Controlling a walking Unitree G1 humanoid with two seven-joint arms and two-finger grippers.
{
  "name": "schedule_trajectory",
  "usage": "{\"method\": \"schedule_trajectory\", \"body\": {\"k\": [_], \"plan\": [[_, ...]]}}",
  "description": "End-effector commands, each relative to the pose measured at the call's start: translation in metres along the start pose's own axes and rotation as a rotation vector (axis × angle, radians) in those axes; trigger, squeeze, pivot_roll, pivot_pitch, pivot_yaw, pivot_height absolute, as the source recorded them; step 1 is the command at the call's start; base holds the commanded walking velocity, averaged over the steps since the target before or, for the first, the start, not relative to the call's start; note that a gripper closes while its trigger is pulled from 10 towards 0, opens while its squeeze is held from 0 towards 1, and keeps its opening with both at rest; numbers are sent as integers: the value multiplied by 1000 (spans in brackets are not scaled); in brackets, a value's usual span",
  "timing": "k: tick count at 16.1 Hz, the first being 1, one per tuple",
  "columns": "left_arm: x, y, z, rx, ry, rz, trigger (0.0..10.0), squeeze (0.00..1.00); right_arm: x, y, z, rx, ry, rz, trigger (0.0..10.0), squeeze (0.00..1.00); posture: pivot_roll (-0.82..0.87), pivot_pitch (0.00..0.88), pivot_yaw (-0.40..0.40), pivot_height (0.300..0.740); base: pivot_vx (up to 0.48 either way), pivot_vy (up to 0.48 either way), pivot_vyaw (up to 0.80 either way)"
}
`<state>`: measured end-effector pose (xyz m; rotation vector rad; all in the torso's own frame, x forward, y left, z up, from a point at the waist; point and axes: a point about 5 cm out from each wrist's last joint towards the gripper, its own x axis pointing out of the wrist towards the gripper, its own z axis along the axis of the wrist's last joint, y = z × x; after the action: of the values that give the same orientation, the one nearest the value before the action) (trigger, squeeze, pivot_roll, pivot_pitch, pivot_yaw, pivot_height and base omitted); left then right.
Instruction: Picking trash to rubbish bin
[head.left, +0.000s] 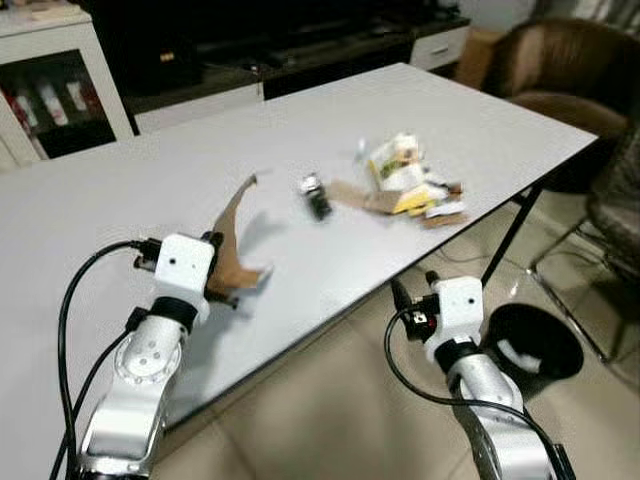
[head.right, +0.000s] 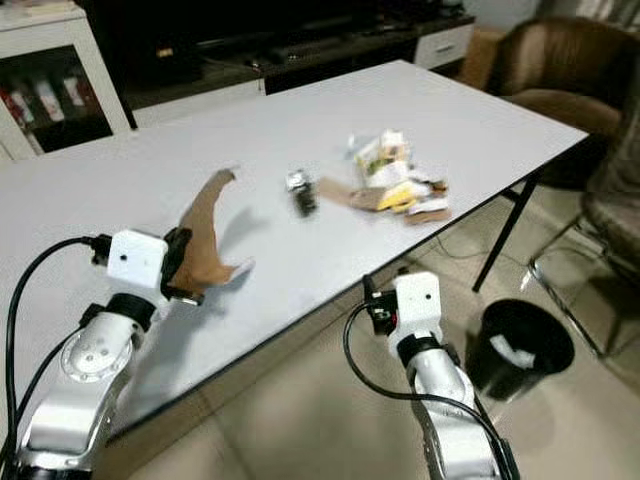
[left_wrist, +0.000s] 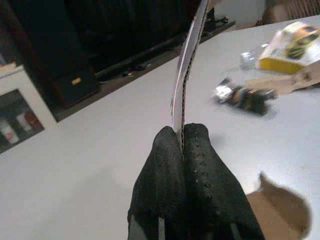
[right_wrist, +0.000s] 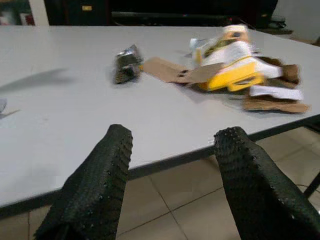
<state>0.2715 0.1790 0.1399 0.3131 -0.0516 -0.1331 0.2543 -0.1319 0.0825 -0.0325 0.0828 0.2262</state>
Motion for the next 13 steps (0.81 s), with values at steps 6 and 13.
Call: {"method": "schedule_trajectory", "body": {"k": [6, 13], "plan": [[0, 3, -6, -65, 37, 24, 10000, 0, 7, 3, 9, -24, -32, 15, 10000, 0, -1, 0, 2, 740, 0, -240, 0], [1, 4, -7, -87, 45, 63, 10000, 0, 13, -4, 15, -31, -23, 16, 10000, 0, -2, 0, -21, 740, 0, 0, -60]]}}
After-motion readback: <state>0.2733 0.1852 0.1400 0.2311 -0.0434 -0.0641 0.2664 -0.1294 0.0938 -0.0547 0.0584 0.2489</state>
